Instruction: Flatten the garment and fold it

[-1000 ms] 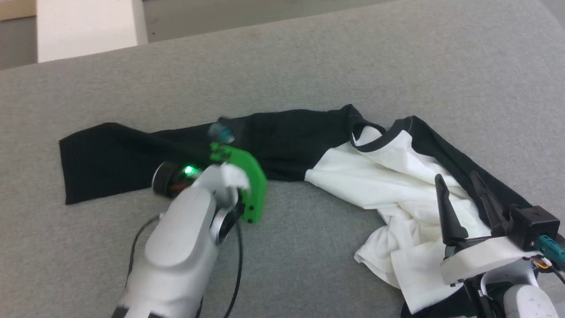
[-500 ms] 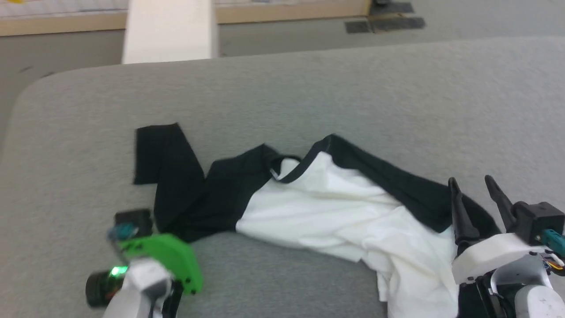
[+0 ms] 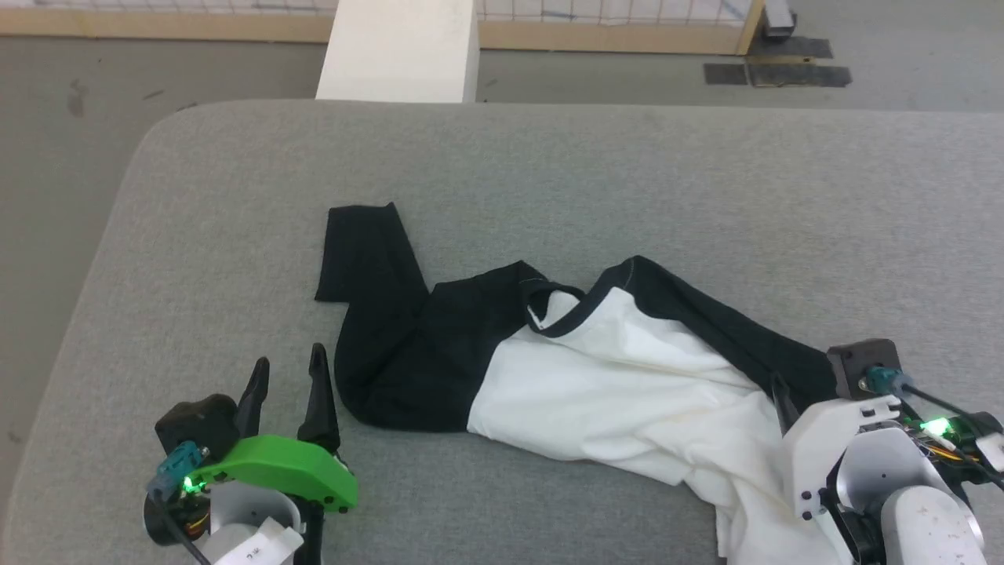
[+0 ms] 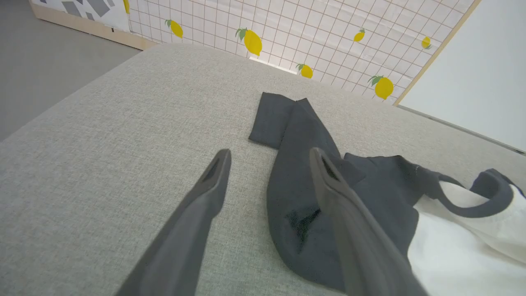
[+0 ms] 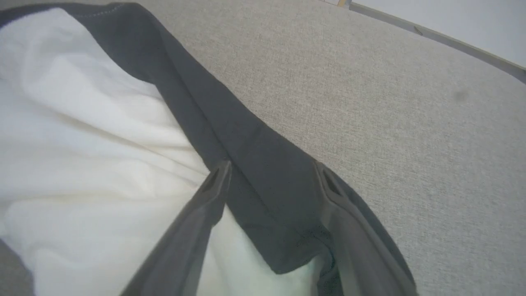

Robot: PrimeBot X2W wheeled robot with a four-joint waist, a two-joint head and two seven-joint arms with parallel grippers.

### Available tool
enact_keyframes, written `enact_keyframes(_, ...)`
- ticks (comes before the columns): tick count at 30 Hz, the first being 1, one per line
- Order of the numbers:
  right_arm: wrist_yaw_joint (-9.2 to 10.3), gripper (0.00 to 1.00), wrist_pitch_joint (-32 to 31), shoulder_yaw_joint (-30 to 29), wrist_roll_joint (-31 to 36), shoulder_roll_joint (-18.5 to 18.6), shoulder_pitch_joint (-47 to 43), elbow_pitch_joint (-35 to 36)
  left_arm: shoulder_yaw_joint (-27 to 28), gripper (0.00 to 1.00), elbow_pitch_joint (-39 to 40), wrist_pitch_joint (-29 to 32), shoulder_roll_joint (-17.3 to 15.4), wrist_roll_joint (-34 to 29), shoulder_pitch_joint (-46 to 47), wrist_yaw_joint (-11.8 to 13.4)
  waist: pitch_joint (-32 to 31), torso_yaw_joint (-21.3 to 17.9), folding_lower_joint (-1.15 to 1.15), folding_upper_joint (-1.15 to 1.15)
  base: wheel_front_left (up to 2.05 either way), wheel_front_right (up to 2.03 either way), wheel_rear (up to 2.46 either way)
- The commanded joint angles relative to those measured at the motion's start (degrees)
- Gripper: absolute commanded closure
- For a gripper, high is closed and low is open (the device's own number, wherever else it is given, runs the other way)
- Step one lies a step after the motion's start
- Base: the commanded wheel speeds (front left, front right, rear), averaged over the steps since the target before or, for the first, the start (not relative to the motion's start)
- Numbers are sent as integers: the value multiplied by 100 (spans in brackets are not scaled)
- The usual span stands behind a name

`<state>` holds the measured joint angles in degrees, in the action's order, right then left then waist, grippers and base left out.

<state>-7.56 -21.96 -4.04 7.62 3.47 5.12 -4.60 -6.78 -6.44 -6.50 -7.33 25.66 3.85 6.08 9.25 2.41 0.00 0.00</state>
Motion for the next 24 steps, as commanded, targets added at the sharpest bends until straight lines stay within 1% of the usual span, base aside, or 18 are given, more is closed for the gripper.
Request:
enact_keyframes(1, 8, 0, -135, -12, 35, 16, 104, -87, -19, 0, -47, -94, 34, -62, 141, -51, 70, 74, 0, 0, 0, 0, 0)
enact_keyframes(6, 8, 0, -494, 93, 44, 166, 207, -322, -123, 0, -188, -244, 78, -86, 269, -111, 147, 143, 0, 0, 0, 0, 0)
enact_keyframes(11, 8, 0, -493, 110, 96, 327, 343, -400, -180, 0, -266, -299, 103, -84, 346, -121, 195, 168, 0, 0, 0, 0, 0)
enact_keyframes(12, 8, 52, -443, 70, 113, 337, 387, -397, -193, 0, -278, -309, 109, -83, 362, -123, 197, 174, 0, 0, 0, 0, 0)
enact_keyframes(13, 8, 92, -410, 43, 114, 333, 420, -398, -204, 0, -288, -313, 112, -82, 373, -125, 195, 179, 0, 0, 0, 0, 0)
enact_keyframes(14, 8, 100, -393, 4, 102, 327, 461, -401, -217, 0, -300, -314, 113, -83, 383, -129, 192, 181, 0, 0, 0, 0, 0)
enact_keyframes(19, 8, 100, -326, -360, 88, 382, 765, -356, -273, 0, -327, -304, 108, -84, 432, -146, 198, 201, 0, 0, 0, 0, 0)
enact_keyframes(21, 8, 100, -292, -637, 27, 406, 974, -350, -292, 0, -328, -292, 108, -81, 458, -149, 220, 212, 0, 0, 0, 0, 0)
enact_keyframes(24, 8, 100, -299, -1148, -52, 542, 1363, -541, -335, 0, -313, -265, 110, -74, 528, -170, 311, 256, 0, 0, 0, 0, 0)
